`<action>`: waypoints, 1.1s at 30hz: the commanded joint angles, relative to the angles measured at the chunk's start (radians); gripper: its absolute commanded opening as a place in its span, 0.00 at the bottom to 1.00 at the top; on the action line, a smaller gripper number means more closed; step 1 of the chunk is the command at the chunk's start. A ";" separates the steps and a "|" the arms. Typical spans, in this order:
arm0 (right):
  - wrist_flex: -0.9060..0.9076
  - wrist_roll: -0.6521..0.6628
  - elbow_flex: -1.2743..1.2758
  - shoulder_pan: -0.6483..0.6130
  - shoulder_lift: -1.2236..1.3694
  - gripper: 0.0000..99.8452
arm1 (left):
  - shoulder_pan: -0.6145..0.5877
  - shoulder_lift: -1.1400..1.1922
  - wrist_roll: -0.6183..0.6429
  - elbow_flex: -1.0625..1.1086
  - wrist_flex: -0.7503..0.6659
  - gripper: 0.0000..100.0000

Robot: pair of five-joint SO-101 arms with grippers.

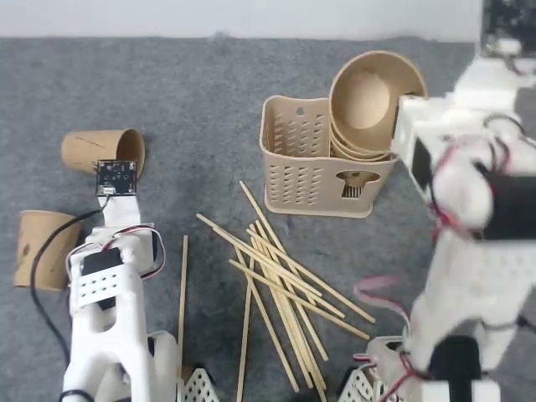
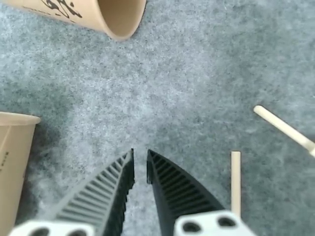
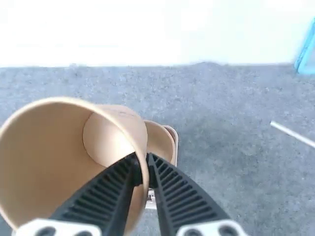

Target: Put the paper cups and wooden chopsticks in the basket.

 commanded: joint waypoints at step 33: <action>-0.105 -0.012 -0.110 0.541 0.228 0.21 | 0.006 -0.031 -0.006 -0.007 0.000 0.04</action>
